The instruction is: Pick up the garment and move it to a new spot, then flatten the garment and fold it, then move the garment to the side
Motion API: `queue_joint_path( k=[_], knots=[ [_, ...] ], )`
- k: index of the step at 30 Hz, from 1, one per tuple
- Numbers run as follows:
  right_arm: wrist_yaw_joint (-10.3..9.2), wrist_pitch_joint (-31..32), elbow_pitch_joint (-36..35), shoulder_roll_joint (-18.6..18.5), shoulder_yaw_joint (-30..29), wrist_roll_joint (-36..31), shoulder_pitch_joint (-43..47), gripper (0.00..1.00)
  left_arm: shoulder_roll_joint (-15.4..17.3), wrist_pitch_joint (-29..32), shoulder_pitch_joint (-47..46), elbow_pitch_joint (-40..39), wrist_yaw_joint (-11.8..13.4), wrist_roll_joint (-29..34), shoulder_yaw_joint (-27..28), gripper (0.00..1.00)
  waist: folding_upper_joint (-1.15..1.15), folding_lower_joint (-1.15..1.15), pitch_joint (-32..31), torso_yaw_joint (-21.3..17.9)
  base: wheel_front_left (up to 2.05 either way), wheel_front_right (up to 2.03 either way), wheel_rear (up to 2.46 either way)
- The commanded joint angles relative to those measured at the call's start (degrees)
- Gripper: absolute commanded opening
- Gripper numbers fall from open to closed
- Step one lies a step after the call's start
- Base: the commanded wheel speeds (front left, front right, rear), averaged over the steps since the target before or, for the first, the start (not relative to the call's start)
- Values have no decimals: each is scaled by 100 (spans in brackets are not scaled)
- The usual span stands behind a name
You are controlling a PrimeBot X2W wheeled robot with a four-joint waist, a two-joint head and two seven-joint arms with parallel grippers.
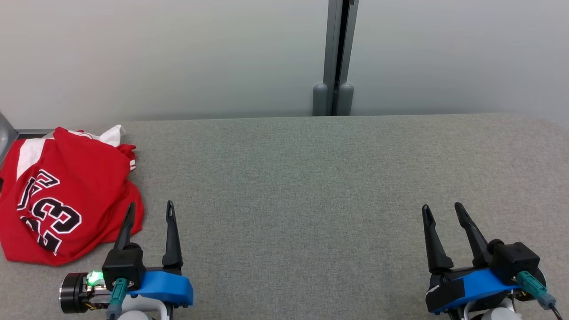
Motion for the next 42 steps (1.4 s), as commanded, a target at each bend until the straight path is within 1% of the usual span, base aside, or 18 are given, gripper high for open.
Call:
queue_joint_path(
  k=[1,15,22,31,42],
  knots=[
    [2,-22,10,-40,-16,-17,-59,100,12,-28,-62,24,-9,-9,-2,100,0,0,4,2,0,0,0],
    [2,-22,101,-39,12,36,-77,100,28,-28,-78,80,21,-33,2,100,0,0,5,16,0,0,0],
    [2,-21,107,-38,31,70,-74,100,38,-28,-102,73,26,-49,3,100,0,0,47,181,0,0,0],
    [2,-21,121,-37,51,75,-33,100,80,-28,-70,22,80,-39,65,100,0,0,43,649,0,0,0],
    [2,-21,139,-37,109,61,56,100,125,-27,80,-39,148,-109,167,100,0,0,15,1481,0,0,0]
  ],
)
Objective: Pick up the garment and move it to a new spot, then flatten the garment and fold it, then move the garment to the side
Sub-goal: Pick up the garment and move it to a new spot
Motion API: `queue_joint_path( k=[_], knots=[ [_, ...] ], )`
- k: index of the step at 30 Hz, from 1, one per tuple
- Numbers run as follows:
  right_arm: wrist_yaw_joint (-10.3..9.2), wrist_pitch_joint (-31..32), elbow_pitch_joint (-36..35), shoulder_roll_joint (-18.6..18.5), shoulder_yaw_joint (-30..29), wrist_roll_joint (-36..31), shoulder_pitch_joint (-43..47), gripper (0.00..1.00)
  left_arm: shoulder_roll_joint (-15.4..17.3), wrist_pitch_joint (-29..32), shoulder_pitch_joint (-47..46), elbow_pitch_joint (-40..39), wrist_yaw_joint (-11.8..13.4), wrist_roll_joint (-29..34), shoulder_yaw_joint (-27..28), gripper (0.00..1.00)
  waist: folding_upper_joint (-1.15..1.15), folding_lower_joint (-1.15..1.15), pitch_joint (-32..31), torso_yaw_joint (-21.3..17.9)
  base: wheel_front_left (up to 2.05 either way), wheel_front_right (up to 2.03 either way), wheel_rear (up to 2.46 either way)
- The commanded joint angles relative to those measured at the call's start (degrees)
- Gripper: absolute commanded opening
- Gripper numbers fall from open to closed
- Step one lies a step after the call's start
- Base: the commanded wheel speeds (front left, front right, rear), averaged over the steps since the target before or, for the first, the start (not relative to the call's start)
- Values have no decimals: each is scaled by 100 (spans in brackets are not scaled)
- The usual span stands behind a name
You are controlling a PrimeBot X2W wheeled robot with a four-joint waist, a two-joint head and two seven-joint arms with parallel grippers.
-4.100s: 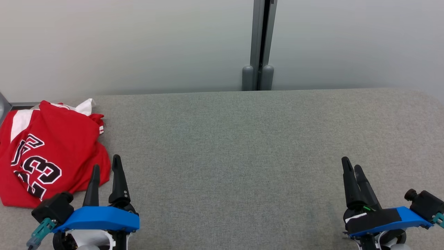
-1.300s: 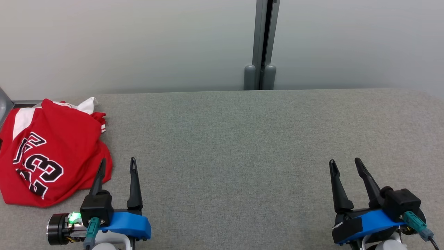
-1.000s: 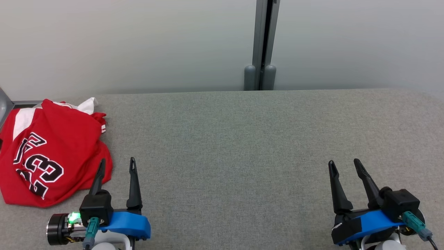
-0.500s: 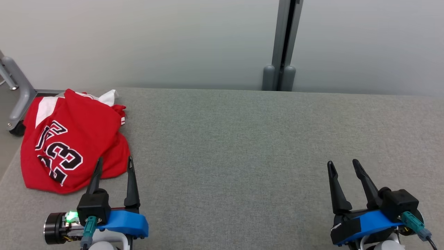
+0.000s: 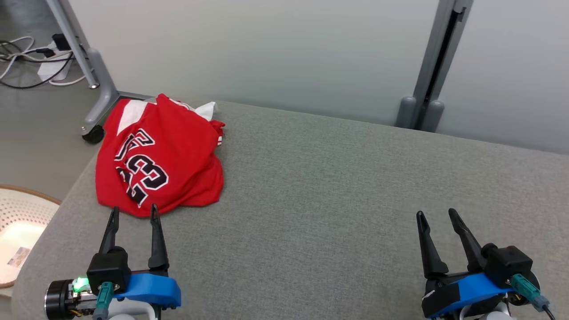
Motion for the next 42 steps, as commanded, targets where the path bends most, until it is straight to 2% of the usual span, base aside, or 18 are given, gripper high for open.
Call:
queue_joint_path(
  k=[1,13,21,27,32,36,42],
  knots=[
    [1,-20,-7,-35,7,15,39,100,27,-27,16,-21,17,-17,20,100,0,0,66,187,0,0,0],
    [1,-20,-25,-35,29,14,50,100,102,-27,77,-87,53,-86,164,100,0,0,130,1008,0,0,0],
    [1,-20,19,-35,83,48,1,100,134,-26,164,-149,103,-125,230,100,0,0,136,1190,0,0,0],
    [1,-20,33,-35,128,12,-56,100,115,-26,194,-263,205,-197,379,100,0,0,189,1053,0,0,0],
    [1,-20,-10,-34,106,-76,-121,100,163,-26,34,-334,165,-279,485,100,0,0,298,892,0,0,0],
    [1,-20,-103,-35,116,-196,-225,100,231,-26,-209,-404,141,-326,581,100,0,0,498,609,0,0,0],
    [1,-20,-392,-116,41,-365,-429,100,469,-21,-1039,-357,5,-489,839,100,0,0,1050,134,0,0,0]
  ],
)
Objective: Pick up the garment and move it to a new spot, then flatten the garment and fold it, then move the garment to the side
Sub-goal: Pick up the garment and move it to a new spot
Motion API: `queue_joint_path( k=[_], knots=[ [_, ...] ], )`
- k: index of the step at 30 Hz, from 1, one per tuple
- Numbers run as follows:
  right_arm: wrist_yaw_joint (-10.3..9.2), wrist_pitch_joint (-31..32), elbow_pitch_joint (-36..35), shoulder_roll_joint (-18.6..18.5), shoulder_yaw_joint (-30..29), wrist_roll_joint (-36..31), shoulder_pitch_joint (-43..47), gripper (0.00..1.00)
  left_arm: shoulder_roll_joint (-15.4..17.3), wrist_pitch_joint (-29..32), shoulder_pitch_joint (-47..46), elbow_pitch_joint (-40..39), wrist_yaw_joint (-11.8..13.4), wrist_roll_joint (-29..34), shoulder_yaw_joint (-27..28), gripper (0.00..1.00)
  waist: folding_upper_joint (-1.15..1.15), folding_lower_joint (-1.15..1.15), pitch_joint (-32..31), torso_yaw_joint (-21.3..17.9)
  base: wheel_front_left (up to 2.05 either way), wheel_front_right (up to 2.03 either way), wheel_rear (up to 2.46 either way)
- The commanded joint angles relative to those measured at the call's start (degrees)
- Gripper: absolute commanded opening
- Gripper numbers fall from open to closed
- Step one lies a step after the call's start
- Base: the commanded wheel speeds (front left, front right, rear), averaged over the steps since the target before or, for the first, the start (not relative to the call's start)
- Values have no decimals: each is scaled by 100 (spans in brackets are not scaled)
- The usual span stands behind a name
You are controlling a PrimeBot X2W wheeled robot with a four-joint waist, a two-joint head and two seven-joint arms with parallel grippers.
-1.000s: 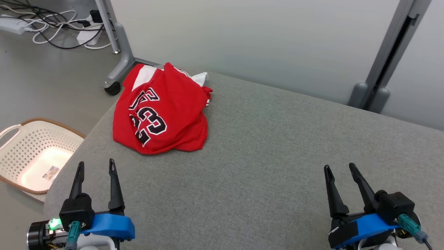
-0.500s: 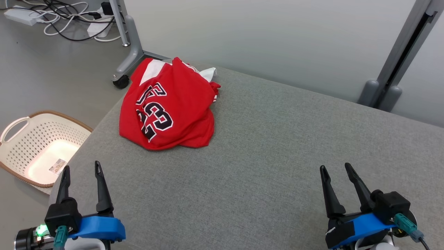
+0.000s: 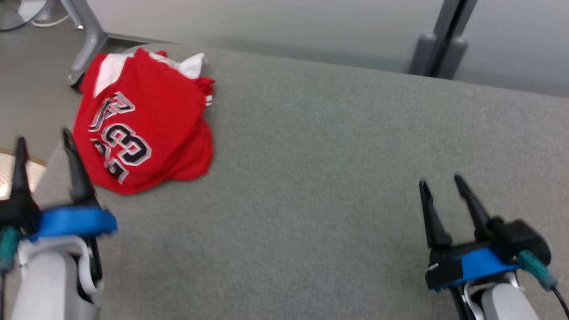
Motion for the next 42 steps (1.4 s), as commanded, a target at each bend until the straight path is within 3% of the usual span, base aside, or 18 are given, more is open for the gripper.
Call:
queue_joint_path(
  k=[1,13,21,28,38,39,40,41,42],
  knots=[
    [1,-19,-99,-73,-37,-31,-122,100,75,-16,-290,46,-31,-55,71,100,0,0,136,-71,0,0,0],
    [1,159,-1245,-337,-292,-279,-516,100,839,-5,-2392,880,-314,-358,559,100,0,0,1419,-862,0,0,0],
    [1,331,-2024,-412,-455,-337,-529,100,1220,465,-3334,1754,-511,-446,488,100,0,0,2107,-1176,0,0,0],
    [1,429,-2451,-468,-573,-346,-450,100,1241,1180,-3825,2735,-604,-550,318,100,0,0,2460,-1234,0,0,0],
    [1,454,-2482,-431,-582,-346,-458,100,1122,2447,-4072,3748,-792,-824,210,100,0,0,2438,-1212,0,0,0],
    [1,451,-2474,-431,-569,-342,-466,100,1123,2534,-4083,3795,-804,-837,195,83,0,0,2428,-1213,0,0,0],
    [1,449,-2466,-430,-560,-338,-473,100,1128,2570,-4099,3815,-809,-858,199,30,0,0,2420,-1216,0,0,0],
    [1,443,-2453,-435,-553,-326,-479,100,1137,2590,-4103,3835,-807,-879,201,0,0,0,2409,-1223,0,0,0],
    [1,434,-2448,-443,-549,-309,-477,100,1146,2586,-4098,3849,-811,-881,192,0,0,0,2394,-1229,0,0,0]
  ],
)
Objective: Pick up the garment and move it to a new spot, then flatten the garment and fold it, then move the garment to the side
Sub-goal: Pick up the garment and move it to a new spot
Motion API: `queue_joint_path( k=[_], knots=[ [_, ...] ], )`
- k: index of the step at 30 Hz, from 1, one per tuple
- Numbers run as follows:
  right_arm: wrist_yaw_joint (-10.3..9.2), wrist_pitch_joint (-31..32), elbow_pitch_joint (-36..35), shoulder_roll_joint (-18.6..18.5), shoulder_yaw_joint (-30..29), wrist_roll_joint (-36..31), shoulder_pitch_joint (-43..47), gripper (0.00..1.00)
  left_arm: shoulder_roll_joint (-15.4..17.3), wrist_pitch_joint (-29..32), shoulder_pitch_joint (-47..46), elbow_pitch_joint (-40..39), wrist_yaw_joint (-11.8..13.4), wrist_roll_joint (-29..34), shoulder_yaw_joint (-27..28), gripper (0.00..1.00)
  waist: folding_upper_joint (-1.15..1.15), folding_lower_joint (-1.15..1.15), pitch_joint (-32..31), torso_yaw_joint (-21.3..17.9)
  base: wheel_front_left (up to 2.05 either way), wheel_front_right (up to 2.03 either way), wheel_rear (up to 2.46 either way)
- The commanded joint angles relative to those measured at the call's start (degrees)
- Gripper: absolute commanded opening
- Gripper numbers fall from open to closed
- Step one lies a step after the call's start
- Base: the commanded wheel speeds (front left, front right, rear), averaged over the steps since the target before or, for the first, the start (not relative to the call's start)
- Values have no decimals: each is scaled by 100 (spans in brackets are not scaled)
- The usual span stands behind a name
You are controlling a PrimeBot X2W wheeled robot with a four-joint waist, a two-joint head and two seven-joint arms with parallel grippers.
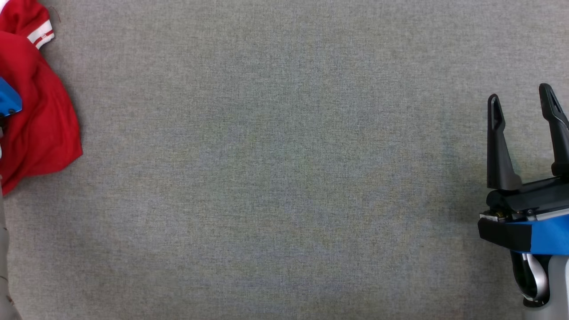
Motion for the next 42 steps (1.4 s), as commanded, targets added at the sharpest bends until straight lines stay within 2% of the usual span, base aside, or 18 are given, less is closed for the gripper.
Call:
queue_joint_path(
  k=[1,12,19,27,34,42],
  knots=[
    [1,-29,20,-15,7,48,-9,100,8,-30,-15,24,-24,-9,-22,0,0,0,-26,-14,0,0,0],
    [1,-166,305,105,129,124,-43,100,243,-646,-107,-179,-78,205,-245,0,0,0,-431,-69,0,0,0],
    [1,-290,654,238,265,202,-81,100,445,-1150,-260,-573,-210,423,-489,0,0,0,-887,-152,0,0,0],
    [1,-399,987,363,353,321,-95,100,400,-1319,-587,-1248,-344,618,-898,0,0,0,-1273,-302,0,0,0],
    [1,-465,1272,458,442,495,-140,100,266,-1178,-879,-2281,-412,798,-1355,0,0,0,-1540,-731,0,0,0],
    [1,-477,1415,483,586,920,-159,100,-53,-910,-1071,-3471,-461,826,-1872,0,0,0,-1664,-1510,0,0,0]
  ],
)
